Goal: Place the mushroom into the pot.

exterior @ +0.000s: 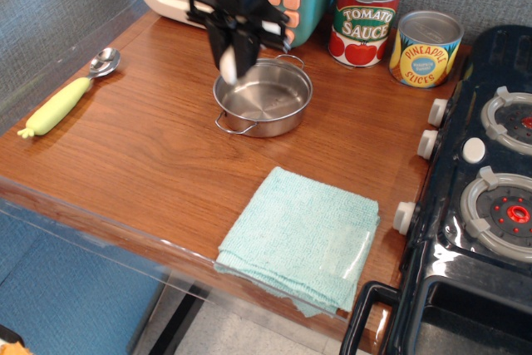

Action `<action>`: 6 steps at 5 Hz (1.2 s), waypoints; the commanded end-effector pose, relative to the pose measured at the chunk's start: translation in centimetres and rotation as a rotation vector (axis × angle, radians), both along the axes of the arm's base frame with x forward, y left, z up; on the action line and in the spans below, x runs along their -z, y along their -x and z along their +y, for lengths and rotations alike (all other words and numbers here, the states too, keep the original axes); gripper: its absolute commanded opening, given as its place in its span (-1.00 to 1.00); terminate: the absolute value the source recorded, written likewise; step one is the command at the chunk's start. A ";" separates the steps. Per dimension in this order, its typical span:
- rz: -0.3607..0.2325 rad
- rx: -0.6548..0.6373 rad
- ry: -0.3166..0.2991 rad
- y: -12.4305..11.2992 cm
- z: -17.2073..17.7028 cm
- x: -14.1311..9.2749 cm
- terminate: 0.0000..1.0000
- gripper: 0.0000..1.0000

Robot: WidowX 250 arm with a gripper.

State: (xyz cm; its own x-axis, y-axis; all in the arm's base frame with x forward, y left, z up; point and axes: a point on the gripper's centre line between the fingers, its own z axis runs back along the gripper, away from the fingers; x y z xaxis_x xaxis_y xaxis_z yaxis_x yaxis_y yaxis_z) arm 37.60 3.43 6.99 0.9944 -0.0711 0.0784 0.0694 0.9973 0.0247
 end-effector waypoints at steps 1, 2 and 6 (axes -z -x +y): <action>-0.052 0.020 -0.014 -0.6 -0.2 -1.6 -1.00 1.00; -0.061 0.012 -0.007 -0.4 0.1 -2.1 -1.00 1.00; -0.042 -0.011 0.003 0.2 0.4 -2.4 1.00 1.00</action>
